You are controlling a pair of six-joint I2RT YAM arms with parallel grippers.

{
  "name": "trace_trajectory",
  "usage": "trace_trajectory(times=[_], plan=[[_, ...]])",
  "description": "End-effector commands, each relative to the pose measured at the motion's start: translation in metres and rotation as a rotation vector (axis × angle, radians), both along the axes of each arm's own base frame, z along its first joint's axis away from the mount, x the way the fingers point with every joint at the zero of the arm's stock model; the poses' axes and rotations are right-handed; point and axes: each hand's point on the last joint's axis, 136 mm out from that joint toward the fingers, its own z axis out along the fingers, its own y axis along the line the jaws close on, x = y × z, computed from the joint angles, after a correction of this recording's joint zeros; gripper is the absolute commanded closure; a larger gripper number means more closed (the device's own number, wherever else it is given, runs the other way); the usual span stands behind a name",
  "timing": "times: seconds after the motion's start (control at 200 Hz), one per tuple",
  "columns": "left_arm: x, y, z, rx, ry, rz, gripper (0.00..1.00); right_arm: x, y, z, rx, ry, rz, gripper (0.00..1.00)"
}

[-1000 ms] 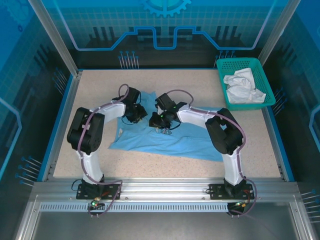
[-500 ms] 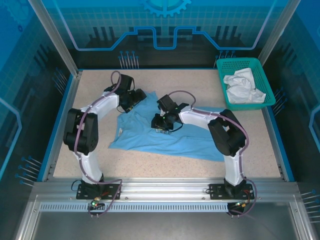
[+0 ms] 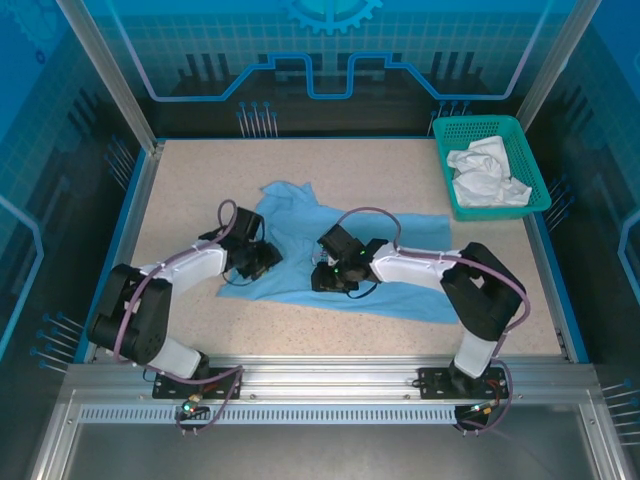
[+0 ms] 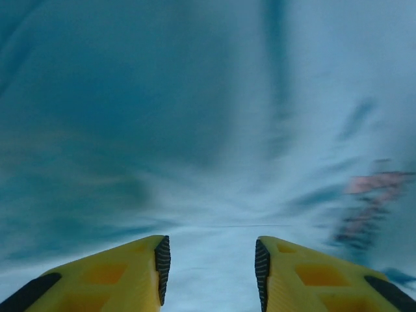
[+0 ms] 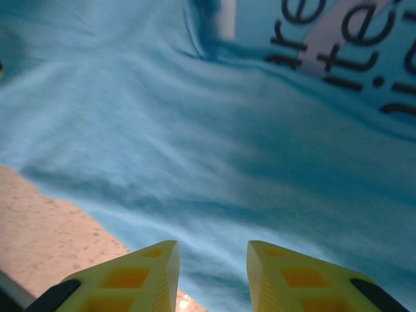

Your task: Fold and stack the t-shirts

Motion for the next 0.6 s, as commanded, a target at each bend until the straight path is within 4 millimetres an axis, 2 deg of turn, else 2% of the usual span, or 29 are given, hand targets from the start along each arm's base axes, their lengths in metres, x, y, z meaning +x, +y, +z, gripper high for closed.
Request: trace_trajectory(times=[0.0,0.14,0.29,0.465,0.595], plan=[[-0.023,0.023,-0.021,0.094,0.041,0.043,0.57,-0.006,0.009,-0.015,-0.05,-0.018,0.021,0.66],[-0.056,0.047,-0.029,0.142,0.056,0.138,0.54,-0.023,0.015,-0.032,-0.114,-0.008,0.066,0.65],[-0.084,0.066,-0.02,0.172,0.037,0.198,0.53,-0.04,0.023,-0.047,-0.152,0.003,0.126,0.65],[-0.115,0.08,-0.006,0.169,0.009,0.241,0.52,-0.063,0.037,-0.054,-0.18,-0.01,0.229,0.64],[-0.135,0.084,-0.005,0.141,-0.004,0.261,0.52,-0.08,0.044,-0.06,-0.193,-0.014,0.308,0.64]])
